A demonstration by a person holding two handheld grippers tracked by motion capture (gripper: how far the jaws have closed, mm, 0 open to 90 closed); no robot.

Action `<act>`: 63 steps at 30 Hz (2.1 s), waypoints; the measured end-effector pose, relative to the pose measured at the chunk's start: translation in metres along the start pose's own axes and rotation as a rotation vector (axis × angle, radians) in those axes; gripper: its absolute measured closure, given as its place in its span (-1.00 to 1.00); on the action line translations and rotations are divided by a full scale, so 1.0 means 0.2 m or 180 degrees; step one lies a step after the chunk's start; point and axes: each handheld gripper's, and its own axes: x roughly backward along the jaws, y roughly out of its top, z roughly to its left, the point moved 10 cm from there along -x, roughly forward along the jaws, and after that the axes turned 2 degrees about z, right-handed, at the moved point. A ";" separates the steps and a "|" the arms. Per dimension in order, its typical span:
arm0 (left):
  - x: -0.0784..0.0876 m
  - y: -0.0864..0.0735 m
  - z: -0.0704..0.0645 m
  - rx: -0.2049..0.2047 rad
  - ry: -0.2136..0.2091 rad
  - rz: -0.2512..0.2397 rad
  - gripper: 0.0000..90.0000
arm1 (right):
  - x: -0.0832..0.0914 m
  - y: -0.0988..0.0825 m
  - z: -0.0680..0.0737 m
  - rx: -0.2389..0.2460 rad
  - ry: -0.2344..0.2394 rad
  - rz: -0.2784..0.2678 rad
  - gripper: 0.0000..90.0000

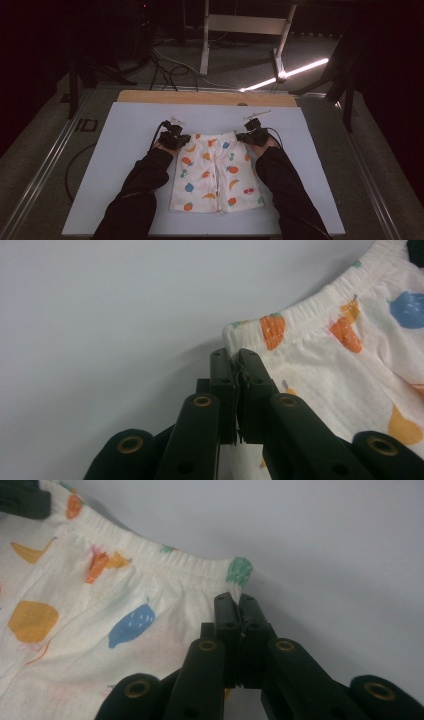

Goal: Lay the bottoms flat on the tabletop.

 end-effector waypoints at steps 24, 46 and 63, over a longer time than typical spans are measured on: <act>-0.03 0.29 0.11 -0.0317 0.0186 -0.0305 0.94 | 0.00 0.23 -0.14 -0.0172 -0.0261 -0.0298 0.99; -0.06 0.31 0.05 -0.0095 -0.0073 -0.0108 -0.63 | -0.04 0.30 -0.15 -0.0262 -0.0211 -0.0404 -0.51; 0.13 0.24 -0.10 -0.0329 -0.0473 -0.0117 -1.00 | 0.02 0.27 0.06 0.0134 0.0216 -0.0301 -0.69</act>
